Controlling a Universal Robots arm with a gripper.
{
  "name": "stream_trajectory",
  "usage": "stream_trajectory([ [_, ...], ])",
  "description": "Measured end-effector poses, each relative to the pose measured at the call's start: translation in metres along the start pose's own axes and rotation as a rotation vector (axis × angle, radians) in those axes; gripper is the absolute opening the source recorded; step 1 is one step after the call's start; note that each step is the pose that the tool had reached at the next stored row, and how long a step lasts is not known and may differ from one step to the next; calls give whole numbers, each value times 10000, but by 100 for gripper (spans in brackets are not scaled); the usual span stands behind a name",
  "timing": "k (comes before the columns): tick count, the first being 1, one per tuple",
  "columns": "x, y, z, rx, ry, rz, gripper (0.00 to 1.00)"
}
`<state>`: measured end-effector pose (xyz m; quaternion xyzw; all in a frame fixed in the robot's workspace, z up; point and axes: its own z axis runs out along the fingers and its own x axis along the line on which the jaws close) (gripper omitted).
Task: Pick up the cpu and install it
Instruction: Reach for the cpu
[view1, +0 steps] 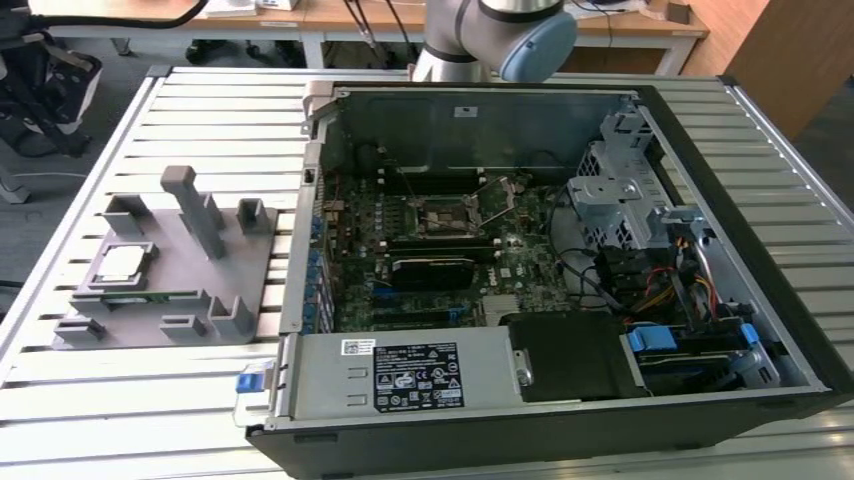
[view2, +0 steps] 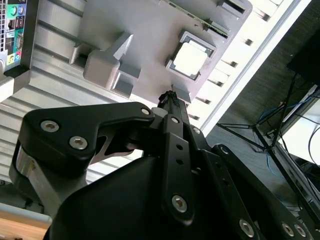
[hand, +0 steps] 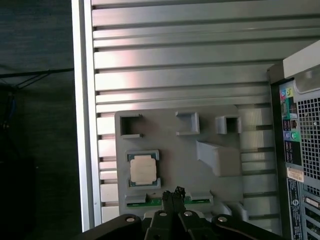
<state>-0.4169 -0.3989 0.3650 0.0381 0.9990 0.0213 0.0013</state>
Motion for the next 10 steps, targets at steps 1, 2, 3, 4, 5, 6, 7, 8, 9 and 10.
stream_trajectory([
  [1, 23, -2, 3, 0, -1, 0, 11],
  [2, 47, -4, 6, 0, -1, -1, 11],
  [3, 69, -6, 8, 0, 0, 0, 11],
  [4, 92, -8, 11, 0, 0, -1, 11],
  [5, 115, -10, 14, 0, 0, 0, 11],
  [6, 136, -11, 16, 1, 0, 0, 11],
  [7, 159, -13, 19, 0, 0, 0, 11],
  [8, 181, -15, 22, 0, 0, 0, 11],
  [9, 201, -17, 25, 0, 0, 0, 11],
  [10, 221, -18, 27, 0, 0, 0, 11],
])
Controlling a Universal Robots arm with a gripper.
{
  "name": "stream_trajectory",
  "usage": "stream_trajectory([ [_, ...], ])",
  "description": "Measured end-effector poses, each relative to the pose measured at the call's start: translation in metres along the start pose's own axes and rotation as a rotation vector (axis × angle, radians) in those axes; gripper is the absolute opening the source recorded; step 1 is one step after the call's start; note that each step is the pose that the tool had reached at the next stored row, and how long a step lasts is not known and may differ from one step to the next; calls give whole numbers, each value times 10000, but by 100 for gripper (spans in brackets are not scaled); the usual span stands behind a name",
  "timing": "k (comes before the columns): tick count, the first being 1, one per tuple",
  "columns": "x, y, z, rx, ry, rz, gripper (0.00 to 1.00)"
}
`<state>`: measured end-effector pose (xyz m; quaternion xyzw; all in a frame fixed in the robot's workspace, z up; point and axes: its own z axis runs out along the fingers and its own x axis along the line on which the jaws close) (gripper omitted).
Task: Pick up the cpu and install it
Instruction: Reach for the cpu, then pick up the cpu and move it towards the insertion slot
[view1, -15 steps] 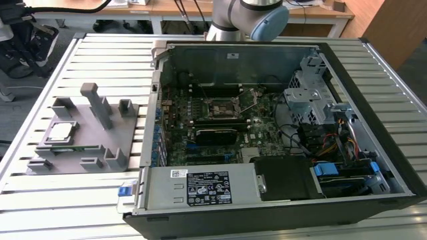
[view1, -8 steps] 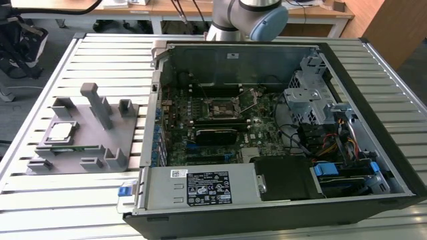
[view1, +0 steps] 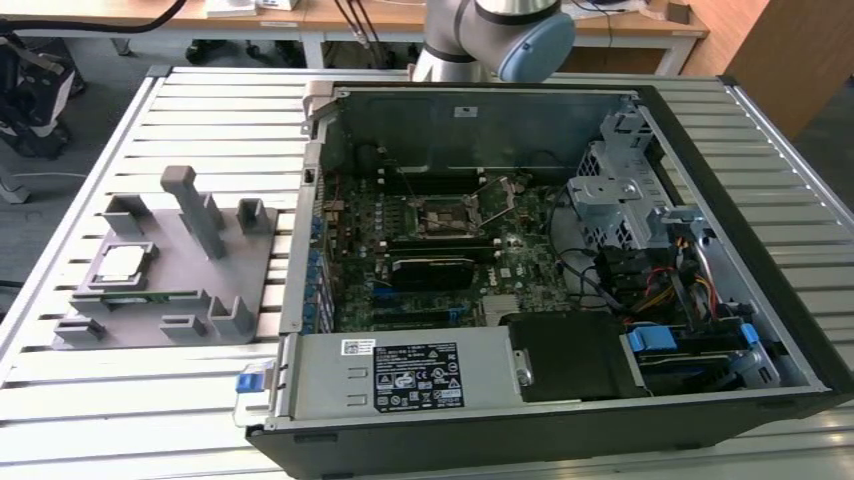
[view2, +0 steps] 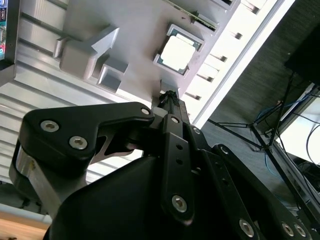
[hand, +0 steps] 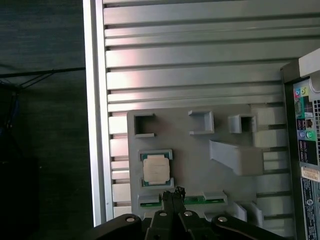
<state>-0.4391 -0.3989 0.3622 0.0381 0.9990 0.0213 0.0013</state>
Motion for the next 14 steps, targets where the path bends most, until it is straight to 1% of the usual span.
stream_trajectory([
  [7, 108, -9, 15, 1, 7, 0, 11],
  [14, 181, -15, 31, 3, 35, 1, 11],
])
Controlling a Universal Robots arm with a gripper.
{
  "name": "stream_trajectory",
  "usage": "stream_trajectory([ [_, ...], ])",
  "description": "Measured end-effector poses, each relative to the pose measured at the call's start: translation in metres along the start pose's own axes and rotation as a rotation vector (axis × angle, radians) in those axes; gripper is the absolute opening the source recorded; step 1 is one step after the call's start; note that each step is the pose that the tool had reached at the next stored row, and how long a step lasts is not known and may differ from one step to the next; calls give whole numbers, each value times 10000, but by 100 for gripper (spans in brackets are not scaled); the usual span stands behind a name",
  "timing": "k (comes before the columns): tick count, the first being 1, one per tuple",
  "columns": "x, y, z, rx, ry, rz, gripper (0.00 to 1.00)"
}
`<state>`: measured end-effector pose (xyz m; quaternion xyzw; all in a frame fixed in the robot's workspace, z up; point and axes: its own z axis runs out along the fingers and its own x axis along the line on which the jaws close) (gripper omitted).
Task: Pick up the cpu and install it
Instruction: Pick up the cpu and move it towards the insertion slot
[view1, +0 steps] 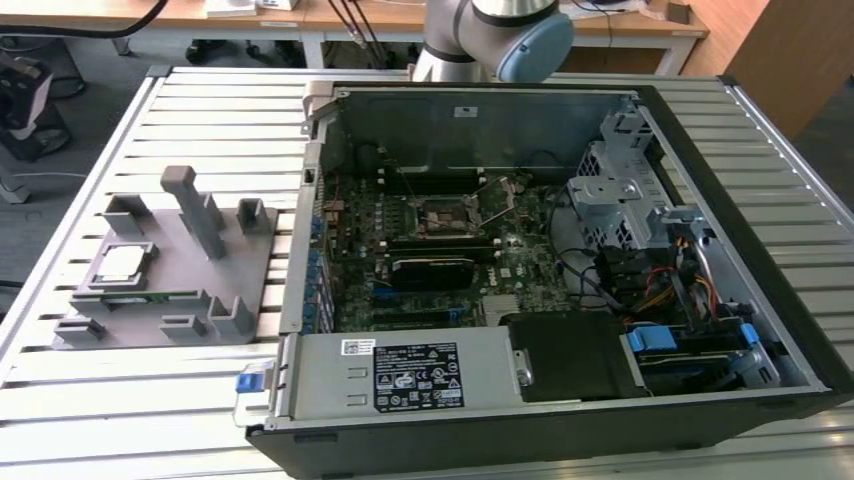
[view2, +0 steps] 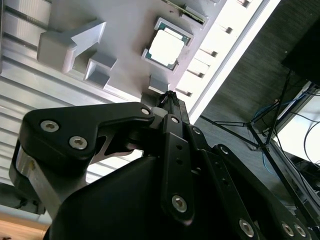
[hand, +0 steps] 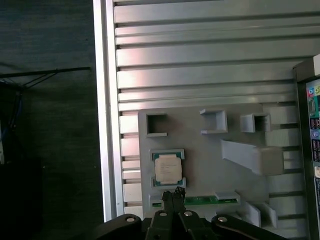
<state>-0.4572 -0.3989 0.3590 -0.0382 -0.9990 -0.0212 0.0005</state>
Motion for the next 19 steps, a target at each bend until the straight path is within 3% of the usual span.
stream_trajectory([
  [11, 46, -4, 30, 4, 24, -373, 11],
  [15, 57, -9, 87, 55, 21, -375, 11],
  [19, 58, -11, 138, 180, 13, -373, 11],
])
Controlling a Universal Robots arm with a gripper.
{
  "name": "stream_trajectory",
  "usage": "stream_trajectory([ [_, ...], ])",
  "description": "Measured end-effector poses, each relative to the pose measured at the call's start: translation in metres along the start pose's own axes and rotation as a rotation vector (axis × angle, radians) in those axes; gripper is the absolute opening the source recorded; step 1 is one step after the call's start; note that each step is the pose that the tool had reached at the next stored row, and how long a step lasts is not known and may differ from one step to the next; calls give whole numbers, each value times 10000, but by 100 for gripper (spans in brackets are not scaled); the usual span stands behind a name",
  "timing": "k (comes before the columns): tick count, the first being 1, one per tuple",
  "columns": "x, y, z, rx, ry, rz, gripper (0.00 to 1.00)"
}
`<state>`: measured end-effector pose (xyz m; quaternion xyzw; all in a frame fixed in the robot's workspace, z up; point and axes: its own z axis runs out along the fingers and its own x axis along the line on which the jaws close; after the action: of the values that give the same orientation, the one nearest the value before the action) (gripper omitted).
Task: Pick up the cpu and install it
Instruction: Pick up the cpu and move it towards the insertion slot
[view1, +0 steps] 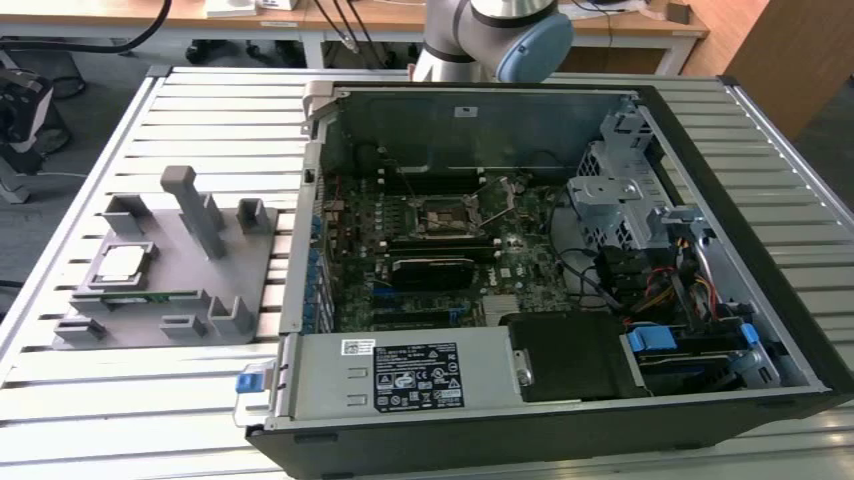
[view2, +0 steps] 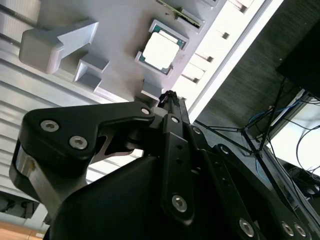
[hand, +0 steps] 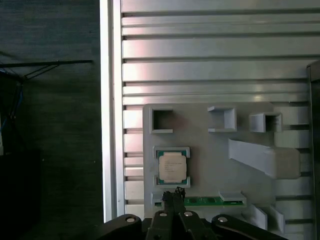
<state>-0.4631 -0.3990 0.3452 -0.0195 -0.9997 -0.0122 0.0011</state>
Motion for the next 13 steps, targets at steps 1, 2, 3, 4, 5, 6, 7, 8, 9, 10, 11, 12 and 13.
stream_trajectory([
  [1, -1, 0, 11, 20, -2, -1, 11],
  [2, -1, 0, 14, 33, 0, -1, 11],
  [3, -1, 0, 15, 48, 0, 0, 11],
  [4, 0, 0, 16, 56, -1, 0, 11],
  [5, 0, -1, 18, 58, -2, 1, 11],
  [6, 0, -4, 22, 58, -12, 1, 17],
  [7, 0, -4, 32, 56, -18, 1, 17],
  [8, -1, -5, 46, 50, -17, 1, 23],
  [9, -1, -7, 57, 11, -14, 8, 29],
  [10, -1, -8, 64, -36, -12, 24, 35],
  [11, -1, -8, 71, -106, -8, 42, 35],
  [12, -1, -9, 82, -161, -8, 49, 41],
  [13, -2, -13, 100, -179, -11, 49, 41],
])
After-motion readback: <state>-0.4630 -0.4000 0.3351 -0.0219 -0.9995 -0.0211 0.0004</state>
